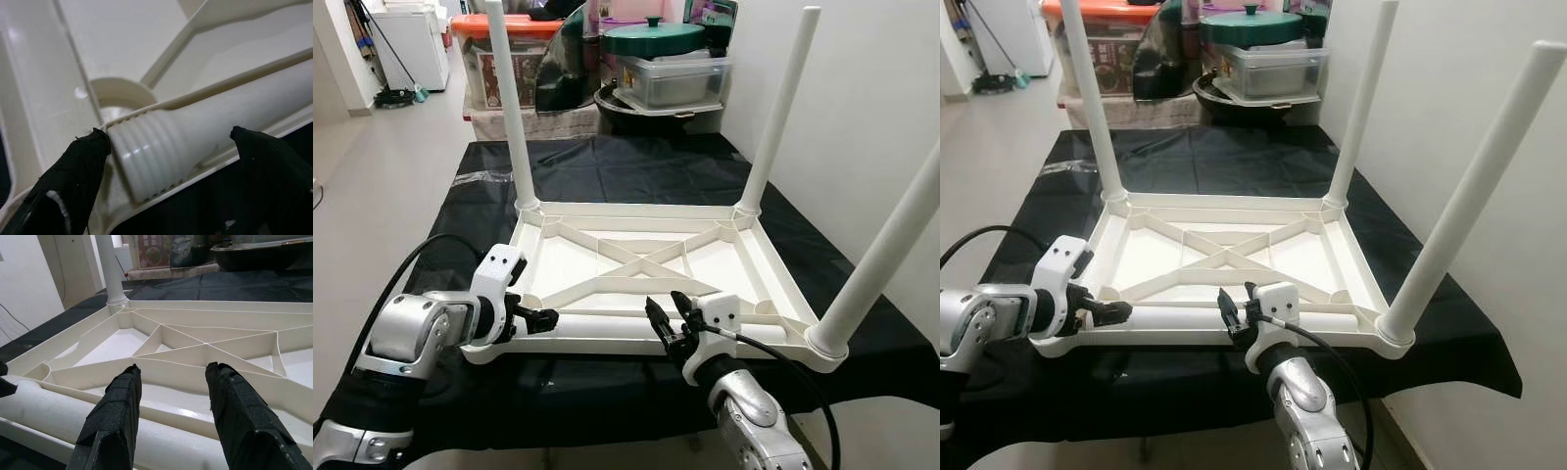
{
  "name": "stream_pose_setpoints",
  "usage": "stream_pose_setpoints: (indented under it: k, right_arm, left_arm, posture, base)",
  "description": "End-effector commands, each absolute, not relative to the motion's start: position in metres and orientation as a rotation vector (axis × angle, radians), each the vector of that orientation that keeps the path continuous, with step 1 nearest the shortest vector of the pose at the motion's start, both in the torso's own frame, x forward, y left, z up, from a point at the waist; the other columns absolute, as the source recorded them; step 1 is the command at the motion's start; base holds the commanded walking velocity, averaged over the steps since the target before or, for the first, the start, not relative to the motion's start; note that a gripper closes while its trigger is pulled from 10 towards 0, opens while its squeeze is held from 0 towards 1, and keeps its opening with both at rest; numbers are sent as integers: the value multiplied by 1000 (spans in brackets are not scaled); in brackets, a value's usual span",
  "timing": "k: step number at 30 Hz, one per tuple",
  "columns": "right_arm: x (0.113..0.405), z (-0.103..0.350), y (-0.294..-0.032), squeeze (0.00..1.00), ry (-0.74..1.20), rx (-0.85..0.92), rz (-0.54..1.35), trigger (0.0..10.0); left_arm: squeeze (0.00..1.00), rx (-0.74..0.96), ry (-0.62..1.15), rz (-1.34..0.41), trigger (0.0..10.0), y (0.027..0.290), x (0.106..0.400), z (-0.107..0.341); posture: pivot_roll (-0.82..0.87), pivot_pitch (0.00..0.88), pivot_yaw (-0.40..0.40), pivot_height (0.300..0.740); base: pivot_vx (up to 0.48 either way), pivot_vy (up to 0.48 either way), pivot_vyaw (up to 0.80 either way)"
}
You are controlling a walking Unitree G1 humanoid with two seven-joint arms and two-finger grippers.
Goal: Building children table
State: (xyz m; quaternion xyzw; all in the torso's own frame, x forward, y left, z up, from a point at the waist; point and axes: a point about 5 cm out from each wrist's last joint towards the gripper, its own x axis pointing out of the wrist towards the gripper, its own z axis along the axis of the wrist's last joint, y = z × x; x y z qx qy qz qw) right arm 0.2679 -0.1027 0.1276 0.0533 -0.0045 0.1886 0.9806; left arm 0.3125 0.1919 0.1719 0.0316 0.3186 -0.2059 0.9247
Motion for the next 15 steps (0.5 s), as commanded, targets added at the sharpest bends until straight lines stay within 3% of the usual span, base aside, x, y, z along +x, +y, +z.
stream_pose_setpoints:
  k: [1,15]
  right_arm:
    - [268,124,-102,0,17,115,384,10000]
    - [268,124,-102,0,16,113,387,10000]
  left_arm:
    - [0,82,682,-396,10000,198,312,169]
    - [0,37,679,-410,10000,191,312,167]
  posture:
    - [215,0,-85,740]
    - [212,0,-87,740]
  base:
    - [0,0,0]
    - [0,0,0]
